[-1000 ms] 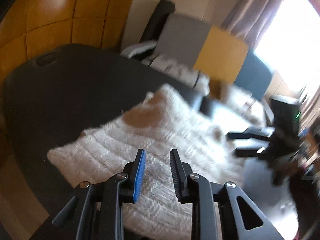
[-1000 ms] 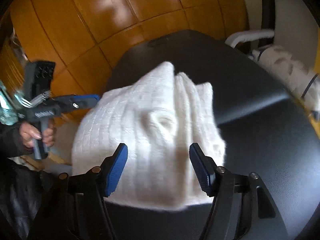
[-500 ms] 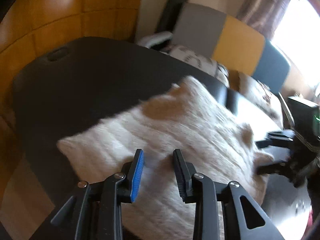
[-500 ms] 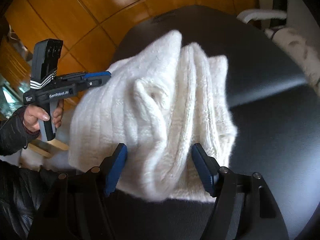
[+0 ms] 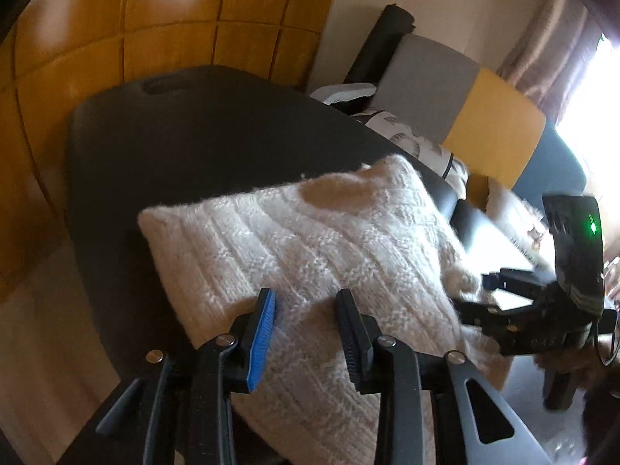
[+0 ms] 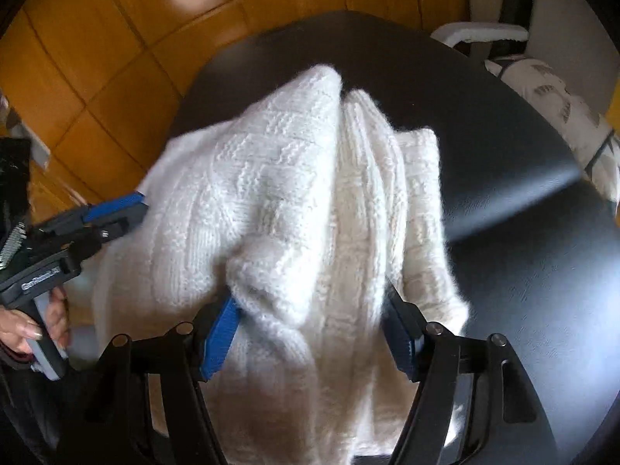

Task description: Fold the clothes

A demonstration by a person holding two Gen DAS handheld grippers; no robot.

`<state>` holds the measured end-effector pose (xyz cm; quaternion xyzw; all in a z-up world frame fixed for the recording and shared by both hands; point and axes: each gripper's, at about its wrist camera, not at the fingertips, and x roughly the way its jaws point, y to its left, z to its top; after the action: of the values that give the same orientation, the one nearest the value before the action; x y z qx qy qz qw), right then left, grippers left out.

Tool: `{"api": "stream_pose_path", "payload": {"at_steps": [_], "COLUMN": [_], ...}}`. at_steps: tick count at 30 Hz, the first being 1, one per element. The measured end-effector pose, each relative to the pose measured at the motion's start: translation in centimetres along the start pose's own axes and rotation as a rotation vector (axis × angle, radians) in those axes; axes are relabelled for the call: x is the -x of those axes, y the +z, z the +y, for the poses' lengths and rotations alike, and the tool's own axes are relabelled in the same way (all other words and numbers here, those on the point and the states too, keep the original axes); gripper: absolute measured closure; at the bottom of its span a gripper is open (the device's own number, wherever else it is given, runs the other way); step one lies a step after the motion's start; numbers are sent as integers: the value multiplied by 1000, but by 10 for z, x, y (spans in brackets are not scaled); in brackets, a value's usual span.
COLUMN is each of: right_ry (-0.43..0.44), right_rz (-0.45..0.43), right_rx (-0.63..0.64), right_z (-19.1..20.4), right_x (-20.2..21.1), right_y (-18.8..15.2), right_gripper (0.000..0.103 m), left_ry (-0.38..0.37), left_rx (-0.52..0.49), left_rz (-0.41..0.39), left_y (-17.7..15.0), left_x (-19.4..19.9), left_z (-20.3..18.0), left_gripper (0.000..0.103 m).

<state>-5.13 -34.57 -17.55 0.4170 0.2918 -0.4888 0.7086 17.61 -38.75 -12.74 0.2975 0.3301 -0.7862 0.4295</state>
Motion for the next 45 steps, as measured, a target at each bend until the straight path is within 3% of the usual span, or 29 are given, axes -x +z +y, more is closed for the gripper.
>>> {"api": "stream_pose_path", "payload": {"at_steps": [5,8,13,15,21,22,23,25,33,38,42,45], "right_ry": [-8,-18,12,89,111,81,56,101,55,34,8,-64], "right_rz": [5,-24,0,15,130,139,144,93,68,-40,-33,67], "right_rx": [-25,-23,213,262,229,195,160,91,162,248,290,284], "right_z": [8,9,32,42,41,31,20,4,16,36,48,42], "right_x": [-2,19,55,66,16,8,-1,-2,14,31,25,-17], "right_y": [2,6,-12,-21,-28,-28,-29,-31,-21,9,16,13], "right_gripper": [32,32,32,32,32,33,34,35,35,35,35,33], "left_ry": [-27,-35,-48,-48,-17,-7,-6,-13,-33,-26,-8,-2], "left_rx": [-7,31,44,16,-51,-71,-79,-82,-87,-89,-79,-67], "left_rz": [32,37,-36,-46,-11,-1,4,5,-10,-19,-18,-31], "left_y": [14,18,-5,-17,-36,-38,-39,-42,-40,-41,-43,-43], "left_x": [-6,5,47,52,42,37,35,33,36,35,32,33], "left_z": [17,26,17,6,-22,-26,-27,-27,-23,-25,-28,-29], "left_gripper": [68,68,70,70,68,67,67,65,64,63,60,59]}}
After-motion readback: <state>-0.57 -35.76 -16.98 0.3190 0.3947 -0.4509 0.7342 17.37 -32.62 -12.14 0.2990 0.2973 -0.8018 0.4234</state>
